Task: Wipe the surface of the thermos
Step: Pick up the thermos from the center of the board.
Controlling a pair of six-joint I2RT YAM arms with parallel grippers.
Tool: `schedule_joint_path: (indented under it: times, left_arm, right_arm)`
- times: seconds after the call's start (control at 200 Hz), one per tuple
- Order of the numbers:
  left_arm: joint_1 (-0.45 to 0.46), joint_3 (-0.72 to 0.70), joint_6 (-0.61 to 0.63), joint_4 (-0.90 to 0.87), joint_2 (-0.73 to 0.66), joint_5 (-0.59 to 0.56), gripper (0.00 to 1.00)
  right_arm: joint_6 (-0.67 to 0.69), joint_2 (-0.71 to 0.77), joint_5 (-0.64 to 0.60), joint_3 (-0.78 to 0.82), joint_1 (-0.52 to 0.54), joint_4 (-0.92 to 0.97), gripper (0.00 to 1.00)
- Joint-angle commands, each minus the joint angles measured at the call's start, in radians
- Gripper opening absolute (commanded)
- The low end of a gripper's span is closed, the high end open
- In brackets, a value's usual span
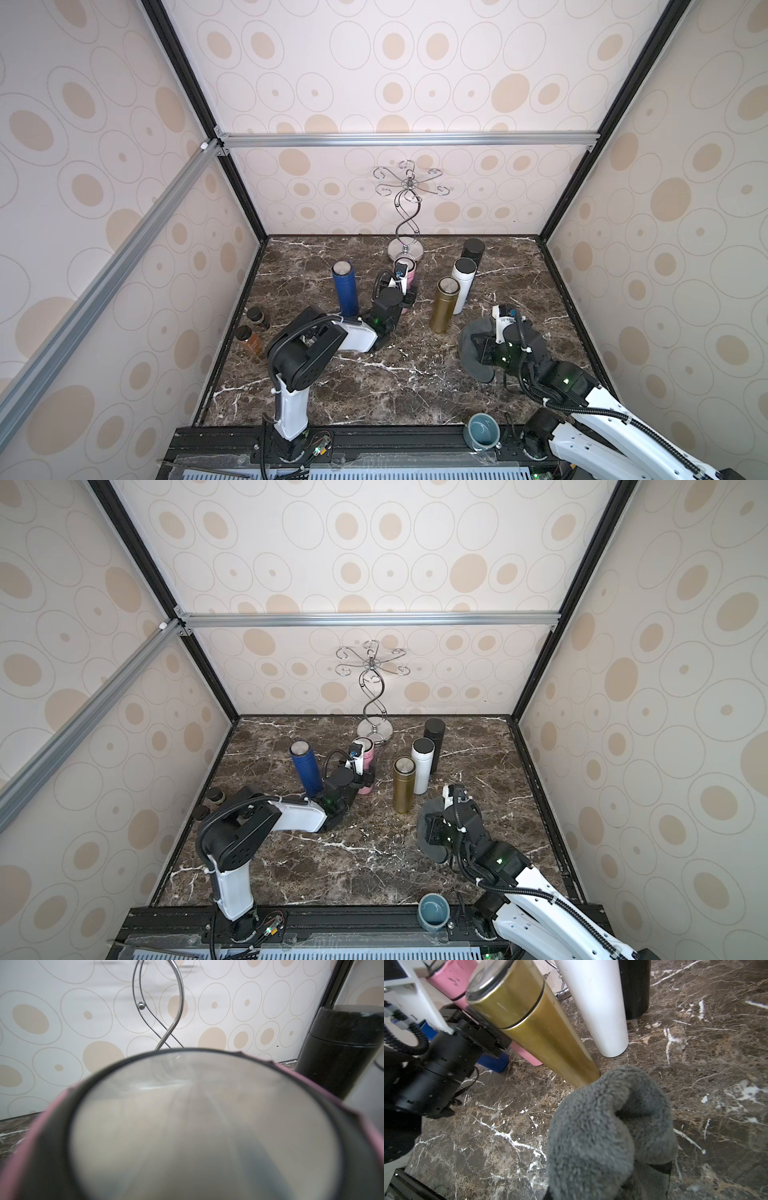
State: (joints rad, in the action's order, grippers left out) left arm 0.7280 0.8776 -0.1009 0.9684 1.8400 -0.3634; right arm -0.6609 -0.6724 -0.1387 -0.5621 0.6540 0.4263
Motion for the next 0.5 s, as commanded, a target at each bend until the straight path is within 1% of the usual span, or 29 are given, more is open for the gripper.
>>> schedule_joint_path:
  times: [0.0, 0.145, 0.245, 0.32, 0.495]
  left_arm:
    - [0.0, 0.009, -0.011, -0.064, -0.154, 0.027, 0.0]
    - [0.022, 0.012, -0.034, -0.276, -0.289, 0.065, 0.0]
    - [0.045, -0.003, -0.055, -0.399, -0.375, 0.054, 0.0]
    - [0.057, -0.026, -0.07, -0.459, -0.437, 0.041, 0.0]
    - [0.081, -0.074, -0.102, -0.588, -0.571, 0.104, 0.0]
  right_arm:
    - [0.019, -0.006, 0.053, -0.037, -0.005, -0.005, 0.0]
    - [0.029, -0.014, 0.141, -0.041, -0.004, -0.023, 0.0]
    - [0.022, -0.02, 0.193, -0.046, 0.0, -0.034, 0.0]
    - [0.016, -0.017, 0.199, -0.045, 0.009, -0.046, 0.0]
    - [0.008, 0.021, 0.226, -0.04, 0.045, -0.075, 0.0]
